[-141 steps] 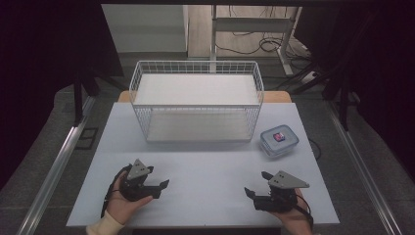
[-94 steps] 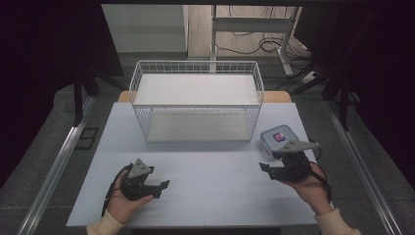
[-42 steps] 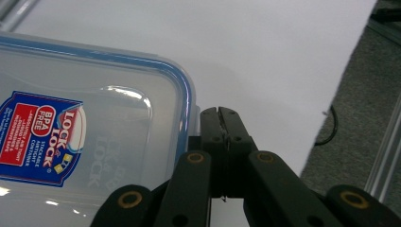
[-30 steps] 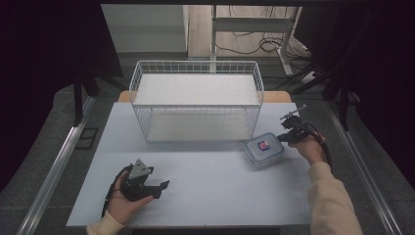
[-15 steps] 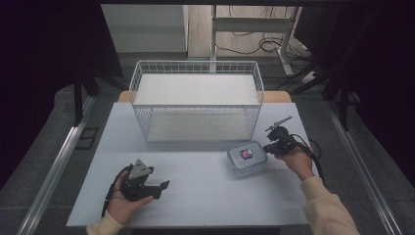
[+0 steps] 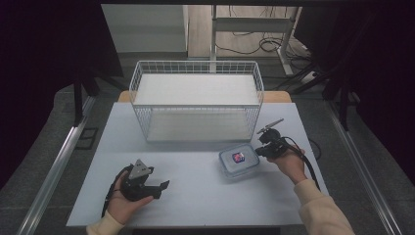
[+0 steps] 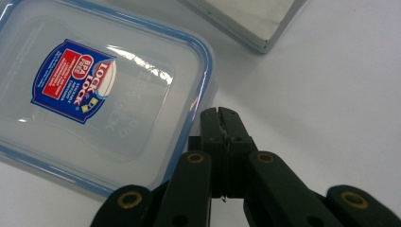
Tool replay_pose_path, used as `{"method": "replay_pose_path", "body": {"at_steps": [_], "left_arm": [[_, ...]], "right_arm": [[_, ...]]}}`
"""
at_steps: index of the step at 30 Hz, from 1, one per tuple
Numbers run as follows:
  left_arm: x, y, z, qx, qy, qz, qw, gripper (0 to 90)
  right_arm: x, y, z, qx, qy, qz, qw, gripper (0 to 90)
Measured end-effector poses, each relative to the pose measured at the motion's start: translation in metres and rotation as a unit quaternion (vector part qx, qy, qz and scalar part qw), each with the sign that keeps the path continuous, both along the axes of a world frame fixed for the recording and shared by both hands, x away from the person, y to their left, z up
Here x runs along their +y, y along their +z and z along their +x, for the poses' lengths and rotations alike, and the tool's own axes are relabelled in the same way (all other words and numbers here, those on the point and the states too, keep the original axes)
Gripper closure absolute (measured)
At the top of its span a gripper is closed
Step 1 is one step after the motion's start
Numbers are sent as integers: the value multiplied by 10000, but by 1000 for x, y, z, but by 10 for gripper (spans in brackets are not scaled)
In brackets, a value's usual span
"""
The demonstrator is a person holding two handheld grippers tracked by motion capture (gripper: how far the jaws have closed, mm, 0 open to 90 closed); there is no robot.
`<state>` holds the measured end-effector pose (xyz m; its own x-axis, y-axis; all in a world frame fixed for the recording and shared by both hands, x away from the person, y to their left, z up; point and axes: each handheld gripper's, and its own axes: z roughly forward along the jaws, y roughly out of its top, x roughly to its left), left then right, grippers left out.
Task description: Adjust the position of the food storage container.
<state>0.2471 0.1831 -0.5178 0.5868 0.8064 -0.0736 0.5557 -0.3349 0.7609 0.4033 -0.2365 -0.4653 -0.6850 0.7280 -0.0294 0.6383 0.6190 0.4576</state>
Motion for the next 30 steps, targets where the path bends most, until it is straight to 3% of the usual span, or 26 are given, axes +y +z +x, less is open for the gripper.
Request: {"method": "replay_pose_path", "body": {"at_steps": [7,13,15,23,30], "left_arm": [[0,0,0,4,-9,3,10000,223],[1,0,0,5,2,-9,10000,223],[1,0,1,4,-1,-8,10000,223],[6,2,2,-22,56,-56,10000,223],[5,1,2,-13,36,-55,10000,223]], "right_arm": [[6,1,-7,99,109,203,9997,893],[27,1,-25,155,378,293,9987,893],[39,0,-33,215,508,463,9974,893],[66,-1,-46,260,851,540,9946,893],[77,-3,-51,246,927,575,9937,893]]}}
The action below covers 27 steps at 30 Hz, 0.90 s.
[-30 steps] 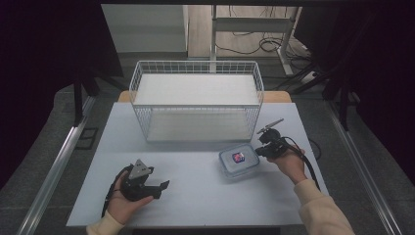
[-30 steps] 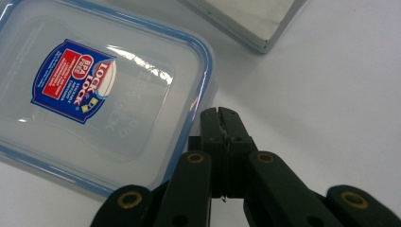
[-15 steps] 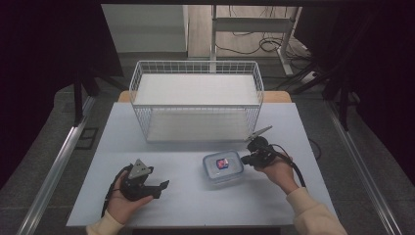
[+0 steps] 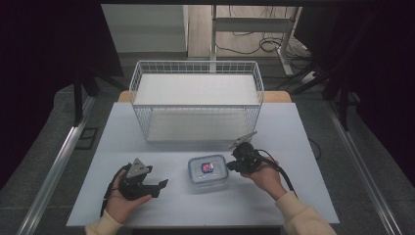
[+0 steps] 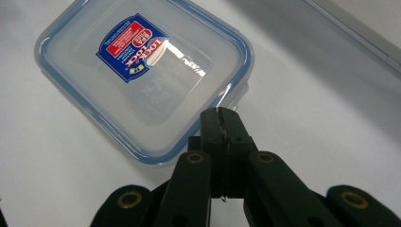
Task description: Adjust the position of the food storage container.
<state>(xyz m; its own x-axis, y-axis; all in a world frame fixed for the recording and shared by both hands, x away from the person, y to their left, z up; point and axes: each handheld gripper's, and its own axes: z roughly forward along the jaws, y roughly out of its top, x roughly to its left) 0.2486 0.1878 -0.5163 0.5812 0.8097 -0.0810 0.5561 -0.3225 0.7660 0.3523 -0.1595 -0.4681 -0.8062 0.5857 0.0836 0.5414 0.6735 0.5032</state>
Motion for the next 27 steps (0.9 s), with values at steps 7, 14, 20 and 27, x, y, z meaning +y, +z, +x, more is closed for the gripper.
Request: {"method": "replay_pose_path", "body": {"at_steps": [7,14,20,27], "left_arm": [[0,-1,1,14,-2,28,10000,223],[-1,-1,0,15,-1,25,10000,223],[-1,-1,1,11,18,1,10000,223],[3,1,1,46,88,-229,9997,217]], "right_arm": [[-4,-9,3,122,-117,19,9999,893],[2,-9,-5,217,80,78,9997,893],[5,-10,-9,235,131,128,9996,892],[-2,-5,-18,-146,51,272,9995,892]]}}
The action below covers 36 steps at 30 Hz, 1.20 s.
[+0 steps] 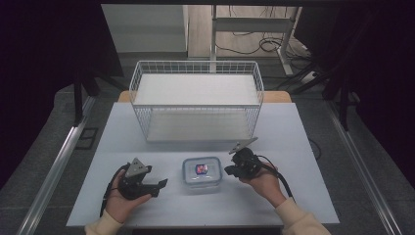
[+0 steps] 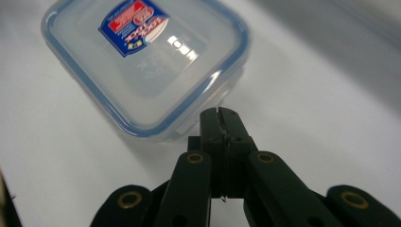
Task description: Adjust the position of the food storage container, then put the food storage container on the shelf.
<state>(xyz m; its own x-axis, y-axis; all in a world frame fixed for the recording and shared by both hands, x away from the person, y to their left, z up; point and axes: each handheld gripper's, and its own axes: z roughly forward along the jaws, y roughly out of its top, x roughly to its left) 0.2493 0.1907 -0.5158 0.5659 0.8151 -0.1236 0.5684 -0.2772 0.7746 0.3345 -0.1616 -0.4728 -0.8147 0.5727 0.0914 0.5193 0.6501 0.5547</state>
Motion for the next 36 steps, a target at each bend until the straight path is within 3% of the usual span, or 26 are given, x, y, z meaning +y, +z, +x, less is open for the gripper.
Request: {"method": "replay_pose_path", "body": {"at_steps": [4,8,10,11,13,15,16,17,19,24,26,31,34,36], "left_arm": [[0,0,1,49,25,-81,10000,216],[-3,0,0,52,12,-40,10000,215],[-4,0,0,41,18,-36,10000,215],[-4,0,0,42,23,-35,10000,215],[-3,0,0,44,29,-28,10000,215],[-2,1,0,38,36,-36,10000,215],[-2,1,0,35,58,-67,10000,214],[-1,2,0,36,98,-98,9999,208],[0,2,0,53,133,-167,9998,199],[2,3,1,90,173,-273,9994,188],[2,4,0,93,196,-296,9993,182],[2,5,-1,107,214,-377,9990,177],[2,7,0,158,372,-458,9981,143],[3,10,1,199,463,-642,9967,125]], "right_arm": [[-15,6,-18,-215,-96,438,9988,891],[-36,7,-35,-290,-189,984,9945,887],[-45,5,-41,-222,-261,1265,9914,839],[-49,3,-43,-199,-285,1391,9897,772],[-57,-3,-45,-164,-369,1724,9842,607],[-61,-8,-47,-115,-719,2104,9749,406],[-63,-9,-48,-83,-851,2299,9695,364],[-64,-9,-47,-75,-861,2398,9670,338],[-64,-9,-47,-121,-849,2424,9664,278],[-60,-12,-48,-269,-825,2178,9721,196],[-60,-12,-48,-263,-847,2148,9726,192],[-61,-12,-46,-239,-900,2144,9723,178],[-61,-12,-46,-244,-952,2159,9715,162],[-62,-10,-45,-237,-1026,2168,9705,159]]}}
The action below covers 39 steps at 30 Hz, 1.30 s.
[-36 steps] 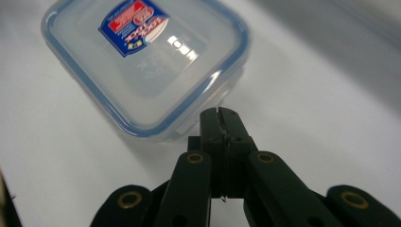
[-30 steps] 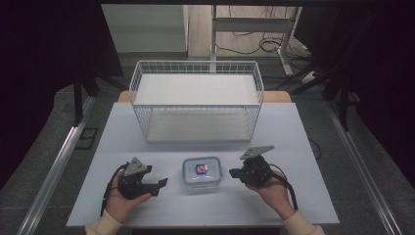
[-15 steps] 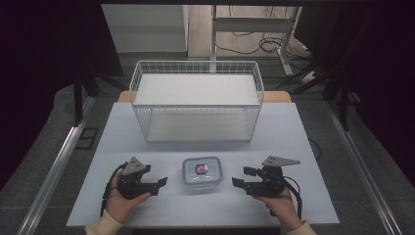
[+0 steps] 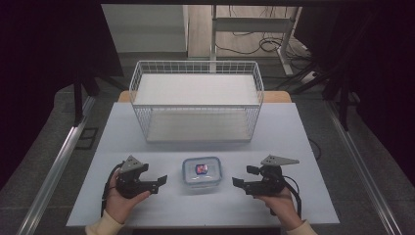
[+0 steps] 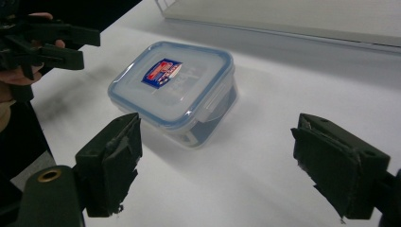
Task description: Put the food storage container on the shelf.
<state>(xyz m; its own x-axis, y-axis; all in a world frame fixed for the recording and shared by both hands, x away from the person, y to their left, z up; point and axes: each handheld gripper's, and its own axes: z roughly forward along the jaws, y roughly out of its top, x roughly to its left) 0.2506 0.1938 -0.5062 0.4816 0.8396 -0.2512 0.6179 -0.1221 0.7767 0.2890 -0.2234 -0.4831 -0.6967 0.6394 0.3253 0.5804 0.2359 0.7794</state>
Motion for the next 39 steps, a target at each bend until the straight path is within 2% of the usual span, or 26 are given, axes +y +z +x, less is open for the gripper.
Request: {"method": "replay_pose_path", "body": {"at_steps": [2,5,7,9,10,13,15,18,19,23,25,27,29,31,33,34,37,38,39], "left_arm": [[0,1,1,32,34,-89,9999,125],[-1,1,4,199,8,-274,9994,125],[-2,2,6,363,-30,-527,9979,124],[-3,5,8,431,-43,-669,9968,125],[-3,6,10,473,-63,-788,9957,127],[-9,8,24,787,-118,-1291,9884,125],[-13,6,33,928,-123,-1452,9850,128],[-19,0,45,1289,-172,-1913,9729,132],[-21,-2,48,1362,-172,-1985,9704,134],[-27,-9,52,1550,-219,-2052,9661,147],[-29,-14,54,1708,-268,-2155,9611,151],[-31,-19,53,1830,-322,-2224,9571,155],[-32,-21,53,1882,-372,-2209,9562,166],[-34,-22,53,1900,-461,-2171,9564,186],[-36,-24,53,1974,-521,-2203,9538,187],[-37,-25,54,2045,-531,-2265,9508,187],[-38,-28,54,2174,-578,-2343,9458,187],[-39,-29,54,2263,-641,-2462,9403,188],[-40,-29,54,2297,-671,-2513,9379,188]], "right_arm": [[0,1,0,25,3,-21,10000,159],[0,1,2,99,9,-32,9999,159],[1,1,4,176,12,-6,9998,158],[2,2,8,288,-11,43,9996,158],[4,4,14,438,-25,152,9989,158],[8,5,22,685,-23,308,9972,165],[13,5,31,833,-23,318,9960,172],[24,2,42,955,27,244,9951,172],[28,1,45,1018,40,235,9945,173],[40,-7,56,1267,143,291,9914,186],[45,-11,59,1405,179,357,9893,192],[49,-14,61,1468,196,365,9883,193],[54,-17,63,1534,226,362,9872,193],[56,-19,63,1573,231,363,9866,189],[56,-21,62,1630,227,352,9857,187],[57,-22,62,1651,220,345,9854,187],[58,-24,62,1703,225,326,9846,186],[59,-25,62,1712,237,319,9844,186],[61,-26,62,1745,244,307,9839,186]]}}
